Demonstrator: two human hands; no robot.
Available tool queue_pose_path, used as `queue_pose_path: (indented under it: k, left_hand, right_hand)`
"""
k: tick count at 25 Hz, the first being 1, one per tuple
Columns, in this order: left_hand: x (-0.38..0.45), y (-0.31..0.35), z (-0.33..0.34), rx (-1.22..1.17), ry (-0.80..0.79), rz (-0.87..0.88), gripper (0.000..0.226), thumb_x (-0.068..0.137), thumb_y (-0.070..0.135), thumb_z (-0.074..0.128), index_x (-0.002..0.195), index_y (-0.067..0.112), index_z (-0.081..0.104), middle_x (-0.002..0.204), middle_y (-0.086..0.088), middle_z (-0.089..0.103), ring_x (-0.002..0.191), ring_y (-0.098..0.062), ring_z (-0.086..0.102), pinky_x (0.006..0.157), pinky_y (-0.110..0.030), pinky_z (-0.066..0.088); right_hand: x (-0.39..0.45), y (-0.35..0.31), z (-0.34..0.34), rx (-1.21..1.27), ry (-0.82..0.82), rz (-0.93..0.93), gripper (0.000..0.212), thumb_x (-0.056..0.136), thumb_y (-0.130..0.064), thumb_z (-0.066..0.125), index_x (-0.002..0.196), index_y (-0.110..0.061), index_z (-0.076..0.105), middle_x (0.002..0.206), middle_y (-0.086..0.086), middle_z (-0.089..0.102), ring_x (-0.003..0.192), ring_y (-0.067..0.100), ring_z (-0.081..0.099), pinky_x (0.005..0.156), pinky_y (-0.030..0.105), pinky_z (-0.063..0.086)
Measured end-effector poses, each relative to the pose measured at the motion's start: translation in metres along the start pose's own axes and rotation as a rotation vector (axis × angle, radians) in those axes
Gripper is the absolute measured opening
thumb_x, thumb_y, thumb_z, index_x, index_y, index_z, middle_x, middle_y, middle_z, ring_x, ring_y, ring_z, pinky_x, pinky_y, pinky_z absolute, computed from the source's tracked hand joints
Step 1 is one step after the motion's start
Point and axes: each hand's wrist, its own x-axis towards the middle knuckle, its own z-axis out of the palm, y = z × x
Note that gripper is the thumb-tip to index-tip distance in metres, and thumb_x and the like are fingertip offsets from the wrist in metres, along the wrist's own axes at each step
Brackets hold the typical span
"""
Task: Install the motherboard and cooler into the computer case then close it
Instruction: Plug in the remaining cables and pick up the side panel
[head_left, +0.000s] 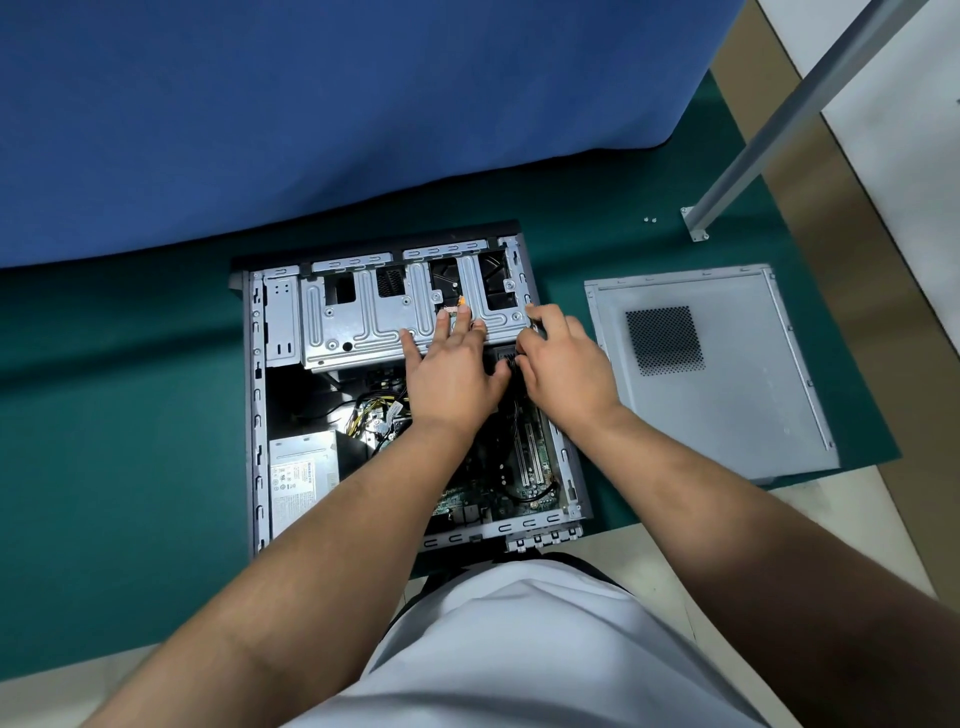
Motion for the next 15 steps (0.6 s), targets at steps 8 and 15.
queue_pose_path:
  k: [8,15]
  left_hand:
    - [0.003,-0.004,0.002,0.020,0.003,0.018,0.059,0.097,0.052,0.049,0.149,0.024,0.046,0.167,0.004,0.028,0.156,-0.018,0.020,0.123,-0.062,0.008]
    - [0.004,-0.065,-0.016,-0.007,-0.041,0.272,0.049,0.104,0.044,0.048,0.153,0.040,0.040,0.168,0.009,0.024,0.157,-0.018,0.018,0.127,-0.052,0.010]
  right_hand:
    - [-0.003,0.003,0.003,0.035,0.010,-0.020,0.019,0.098,-0.021,0.058,0.105,-0.008,0.070,0.150,0.007,0.050,0.113,0.035,0.056,0.086,0.046,0.055]
    - [-0.008,0.003,-0.003,0.075,-0.056,-0.036,0.034,0.101,-0.035,0.056,0.118,-0.008,0.069,0.160,0.005,0.036,0.126,0.035,0.049,0.102,0.046,0.049]
